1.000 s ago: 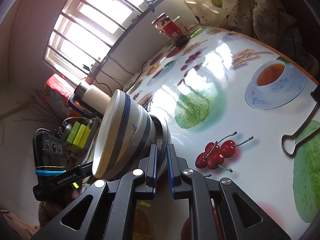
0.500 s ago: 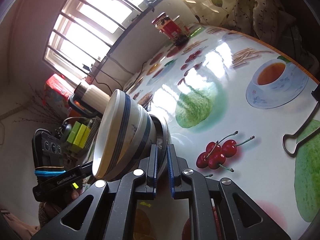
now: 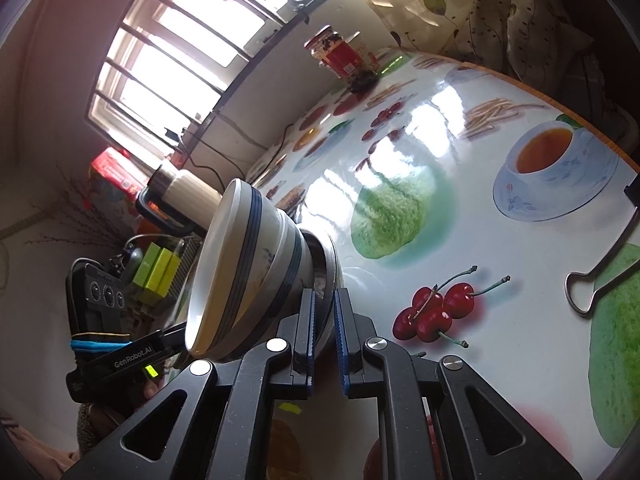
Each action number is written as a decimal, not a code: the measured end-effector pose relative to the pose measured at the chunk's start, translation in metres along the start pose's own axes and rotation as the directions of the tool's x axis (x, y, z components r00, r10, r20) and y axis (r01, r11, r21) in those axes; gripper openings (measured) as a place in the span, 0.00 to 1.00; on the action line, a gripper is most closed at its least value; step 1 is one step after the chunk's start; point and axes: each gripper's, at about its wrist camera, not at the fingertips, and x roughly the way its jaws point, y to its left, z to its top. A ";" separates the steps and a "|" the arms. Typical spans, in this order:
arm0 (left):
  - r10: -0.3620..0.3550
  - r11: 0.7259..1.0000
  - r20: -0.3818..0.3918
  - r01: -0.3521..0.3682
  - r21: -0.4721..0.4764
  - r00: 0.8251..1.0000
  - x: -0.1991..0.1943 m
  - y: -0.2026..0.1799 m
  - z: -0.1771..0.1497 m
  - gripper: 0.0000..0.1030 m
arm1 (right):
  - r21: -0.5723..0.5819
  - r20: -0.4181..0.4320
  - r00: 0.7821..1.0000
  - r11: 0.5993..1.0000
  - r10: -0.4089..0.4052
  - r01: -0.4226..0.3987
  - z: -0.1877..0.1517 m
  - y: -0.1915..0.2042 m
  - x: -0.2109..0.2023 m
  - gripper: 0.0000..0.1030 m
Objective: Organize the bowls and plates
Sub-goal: 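Lift the steel bowl with both tools and carry it toward the beige plates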
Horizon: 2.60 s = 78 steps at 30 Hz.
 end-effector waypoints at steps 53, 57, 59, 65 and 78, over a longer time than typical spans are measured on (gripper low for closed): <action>0.071 0.996 0.084 -0.066 -0.056 0.994 -0.052 0.026 0.008 0.10 | -0.070 -0.050 0.998 0.996 0.048 -0.052 0.013 0.042 0.027 0.10; 0.083 0.995 0.094 -0.077 -0.067 0.992 -0.060 0.033 0.009 0.10 | -0.075 -0.063 0.996 0.995 0.059 -0.064 0.013 0.051 0.033 0.10; 0.088 0.994 0.101 -0.081 -0.074 0.991 -0.064 0.038 0.009 0.10 | -0.082 -0.070 0.995 0.994 0.064 -0.070 0.013 0.056 0.037 0.10; 0.113 0.990 0.115 -0.102 -0.094 0.987 -0.076 0.052 0.009 0.10 | -0.097 -0.096 0.992 0.992 0.078 -0.087 0.012 0.072 0.049 0.10; 0.172 0.976 0.159 -0.147 -0.159 0.972 -0.110 0.081 0.003 0.09 | -0.144 -0.155 0.981 0.979 0.121 -0.144 0.013 0.109 0.079 0.10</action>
